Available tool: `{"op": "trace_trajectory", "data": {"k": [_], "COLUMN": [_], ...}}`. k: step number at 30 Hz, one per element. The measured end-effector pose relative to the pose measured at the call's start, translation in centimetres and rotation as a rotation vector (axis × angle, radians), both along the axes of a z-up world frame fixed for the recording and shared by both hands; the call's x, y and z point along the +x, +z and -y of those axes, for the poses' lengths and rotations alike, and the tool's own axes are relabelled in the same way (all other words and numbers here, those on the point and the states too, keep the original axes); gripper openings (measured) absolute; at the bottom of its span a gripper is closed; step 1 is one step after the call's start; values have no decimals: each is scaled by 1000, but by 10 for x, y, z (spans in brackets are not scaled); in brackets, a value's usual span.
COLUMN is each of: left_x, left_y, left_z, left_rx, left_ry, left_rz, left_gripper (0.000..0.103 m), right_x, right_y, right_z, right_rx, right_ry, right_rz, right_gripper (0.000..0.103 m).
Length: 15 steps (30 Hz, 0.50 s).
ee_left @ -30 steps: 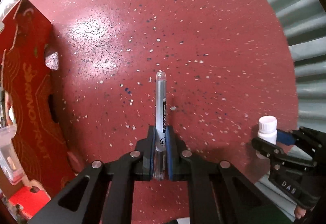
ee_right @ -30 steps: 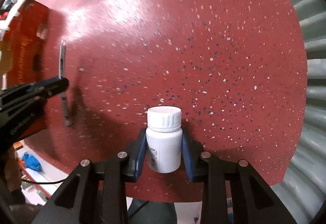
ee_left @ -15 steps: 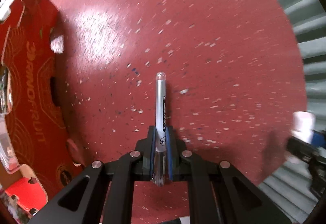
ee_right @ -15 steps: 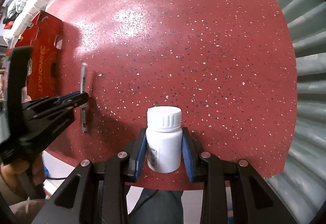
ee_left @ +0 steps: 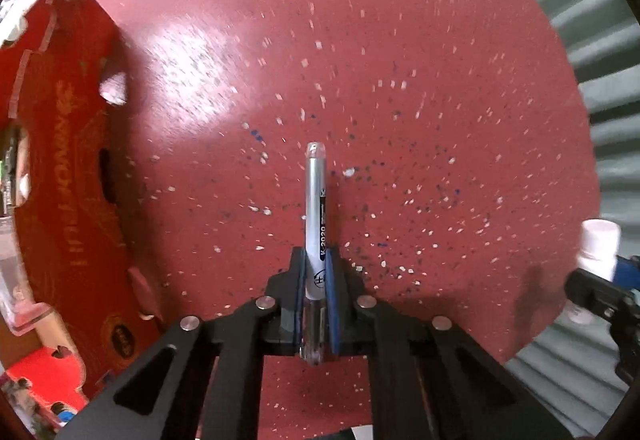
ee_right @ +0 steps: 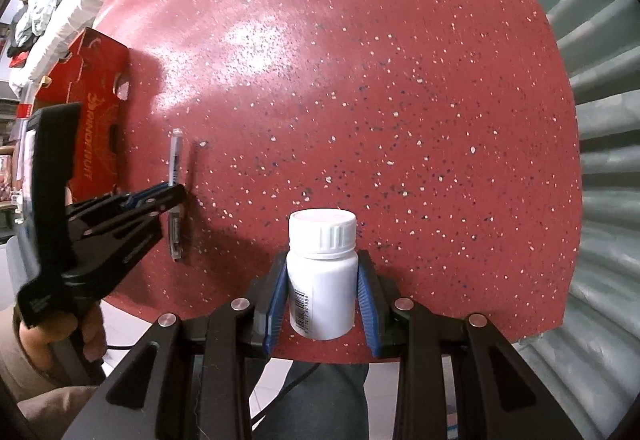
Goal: Organize rigid objects
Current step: 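Carry the silver marker and white pill bottle over the cardboard box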
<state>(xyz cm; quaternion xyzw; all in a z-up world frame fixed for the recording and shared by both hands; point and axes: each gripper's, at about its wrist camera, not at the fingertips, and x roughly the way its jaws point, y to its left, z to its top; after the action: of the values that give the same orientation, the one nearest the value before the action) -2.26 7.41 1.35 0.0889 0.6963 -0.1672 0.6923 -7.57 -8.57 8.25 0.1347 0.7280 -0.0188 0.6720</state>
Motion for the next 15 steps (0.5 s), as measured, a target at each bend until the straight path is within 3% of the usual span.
{"op": "trace_trajectory", "data": {"k": [6,15], "left_x": [1,12], "left_y": [34,79], "left_z": [-21,-34], "left_rx": [-103,-135], "left_ry": [-14,15], "left_rz": [25,70], "left_gripper": [10,10], "right_x": [2,14], "right_y": [6,26], "right_z": [-2,-15], "right_rx": [27,42], "right_ry": [-1,33], "right_rz": [23,71], "right_gripper": [34,34]}}
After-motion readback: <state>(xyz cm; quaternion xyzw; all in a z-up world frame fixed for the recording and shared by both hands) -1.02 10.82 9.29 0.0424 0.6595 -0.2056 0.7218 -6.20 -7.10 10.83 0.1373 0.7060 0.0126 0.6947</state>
